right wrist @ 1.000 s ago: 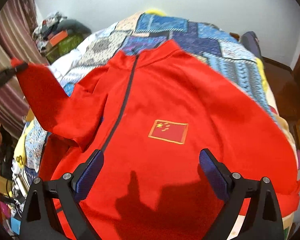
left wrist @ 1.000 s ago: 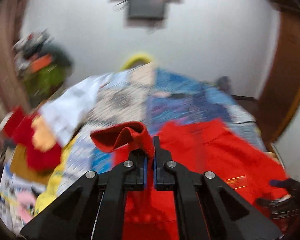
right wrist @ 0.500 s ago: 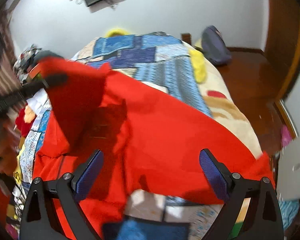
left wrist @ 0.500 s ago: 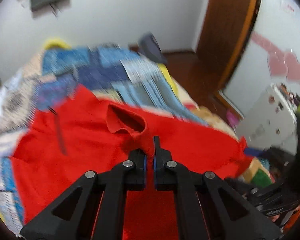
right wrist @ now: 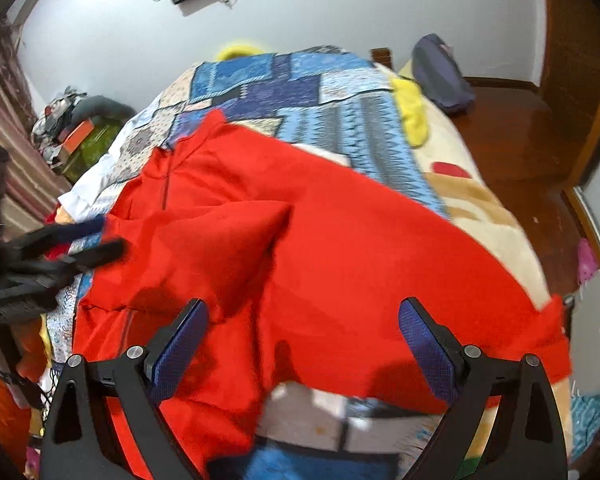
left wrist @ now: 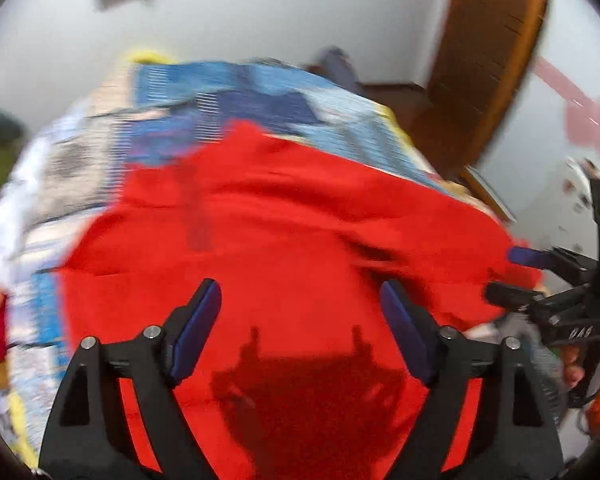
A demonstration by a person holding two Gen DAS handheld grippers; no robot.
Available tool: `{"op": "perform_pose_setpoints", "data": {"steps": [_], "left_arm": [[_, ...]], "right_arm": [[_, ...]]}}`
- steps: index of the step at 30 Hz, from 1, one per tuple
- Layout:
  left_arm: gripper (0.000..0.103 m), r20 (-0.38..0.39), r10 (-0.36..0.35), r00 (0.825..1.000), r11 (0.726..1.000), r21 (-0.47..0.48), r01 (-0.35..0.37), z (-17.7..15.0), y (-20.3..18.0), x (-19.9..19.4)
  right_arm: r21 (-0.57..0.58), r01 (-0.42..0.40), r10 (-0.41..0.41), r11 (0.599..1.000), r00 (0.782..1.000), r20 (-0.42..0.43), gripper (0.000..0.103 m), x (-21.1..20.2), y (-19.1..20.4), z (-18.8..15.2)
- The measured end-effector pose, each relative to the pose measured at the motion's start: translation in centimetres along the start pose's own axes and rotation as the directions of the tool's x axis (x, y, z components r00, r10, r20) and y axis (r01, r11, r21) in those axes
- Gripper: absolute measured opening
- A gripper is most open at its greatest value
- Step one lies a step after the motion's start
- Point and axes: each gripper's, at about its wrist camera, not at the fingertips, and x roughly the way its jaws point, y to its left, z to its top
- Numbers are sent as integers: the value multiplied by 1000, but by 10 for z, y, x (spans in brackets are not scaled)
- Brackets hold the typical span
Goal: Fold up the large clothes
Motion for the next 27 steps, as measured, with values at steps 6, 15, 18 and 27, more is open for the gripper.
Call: {"op": "perform_pose_setpoints", "data": {"steps": [6, 15, 18, 27], "left_arm": [[89, -95, 210, 973, 970, -107, -220, -59, 117, -3], [89, -345, 391, 853, 903, -36, -428, -175, 189, 53], [89, -289, 499, 817, 859, 42, -509, -175, 174, 63], [94, -261, 679, 686, 699, -57, -713, -159, 199, 76]], "right_arm": [[-128, 3, -6, 992, 1000, -21, 95, 33, 58, 14], [-260, 197, -215, 945, 976, -40, 54, 93, 96, 26], [-253, 251, -268, 934, 963, -34, 50, 98, 89, 29], [-130, 348, -356, 928, 934, -40, 50, 71, 24, 26]]}}
